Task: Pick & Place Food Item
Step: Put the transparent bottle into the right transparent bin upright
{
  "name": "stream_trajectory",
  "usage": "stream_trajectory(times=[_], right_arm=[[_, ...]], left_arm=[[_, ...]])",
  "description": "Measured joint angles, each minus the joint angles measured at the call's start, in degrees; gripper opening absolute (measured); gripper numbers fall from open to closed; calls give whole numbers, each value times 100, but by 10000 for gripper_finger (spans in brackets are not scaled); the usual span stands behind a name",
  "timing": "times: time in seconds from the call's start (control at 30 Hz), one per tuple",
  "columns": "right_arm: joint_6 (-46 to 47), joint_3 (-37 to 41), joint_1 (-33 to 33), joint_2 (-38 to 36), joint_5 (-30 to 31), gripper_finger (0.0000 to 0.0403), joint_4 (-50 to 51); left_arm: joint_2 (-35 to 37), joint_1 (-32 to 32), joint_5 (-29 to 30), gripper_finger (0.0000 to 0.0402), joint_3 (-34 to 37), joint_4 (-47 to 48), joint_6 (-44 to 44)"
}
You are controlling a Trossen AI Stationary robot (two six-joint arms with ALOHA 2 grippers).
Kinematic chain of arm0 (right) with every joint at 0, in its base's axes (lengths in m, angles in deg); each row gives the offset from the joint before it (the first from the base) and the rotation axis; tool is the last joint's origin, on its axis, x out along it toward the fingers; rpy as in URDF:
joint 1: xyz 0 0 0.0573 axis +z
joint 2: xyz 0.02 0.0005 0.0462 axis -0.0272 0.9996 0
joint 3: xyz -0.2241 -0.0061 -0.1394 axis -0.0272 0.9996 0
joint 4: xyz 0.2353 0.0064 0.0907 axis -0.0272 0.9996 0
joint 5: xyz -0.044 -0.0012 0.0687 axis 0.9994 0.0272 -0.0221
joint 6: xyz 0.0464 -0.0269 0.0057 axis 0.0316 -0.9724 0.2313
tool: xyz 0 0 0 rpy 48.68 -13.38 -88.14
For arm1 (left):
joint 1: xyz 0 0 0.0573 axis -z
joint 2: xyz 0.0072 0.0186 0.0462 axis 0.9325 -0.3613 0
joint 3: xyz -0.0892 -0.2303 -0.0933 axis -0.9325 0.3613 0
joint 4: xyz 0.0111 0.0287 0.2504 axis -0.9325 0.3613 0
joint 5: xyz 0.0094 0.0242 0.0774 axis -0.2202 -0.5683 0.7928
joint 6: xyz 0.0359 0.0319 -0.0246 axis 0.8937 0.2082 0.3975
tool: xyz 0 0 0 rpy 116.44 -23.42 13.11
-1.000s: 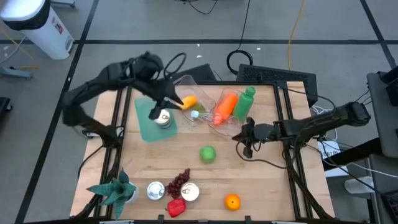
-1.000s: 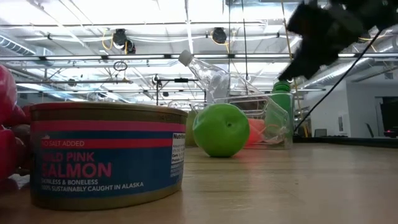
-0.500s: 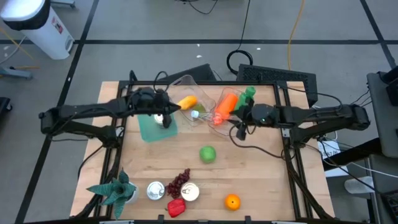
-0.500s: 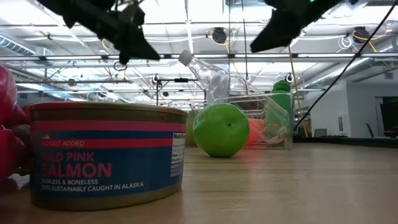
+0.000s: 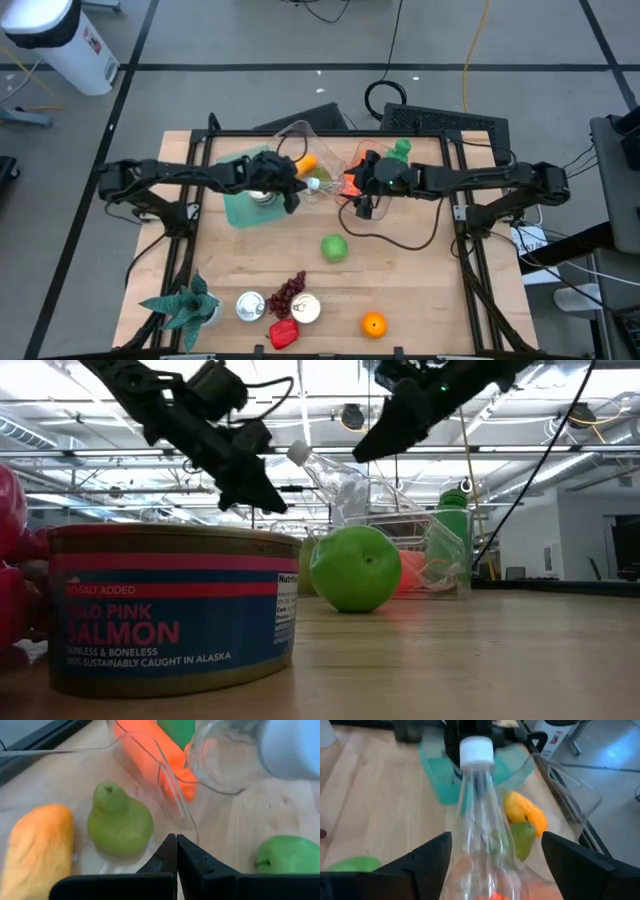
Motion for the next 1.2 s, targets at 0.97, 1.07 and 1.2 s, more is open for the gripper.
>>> stream_trajectory(times=[0.97, 1.07, 1.2], right_arm=[[-113, -1419, -325, 1268, -1068, 314, 17], [-108, -1499, -327, 1337, -1068, 314, 351], [-140, -1725, -369, 1481, -1239, 314, 350]], left_arm=[[-469, 137, 1, 8, -561, -161, 306], [-469, 135, -1, 3, -561, -176, 353], [-469, 135, -7, 6, -561, -177, 387]])
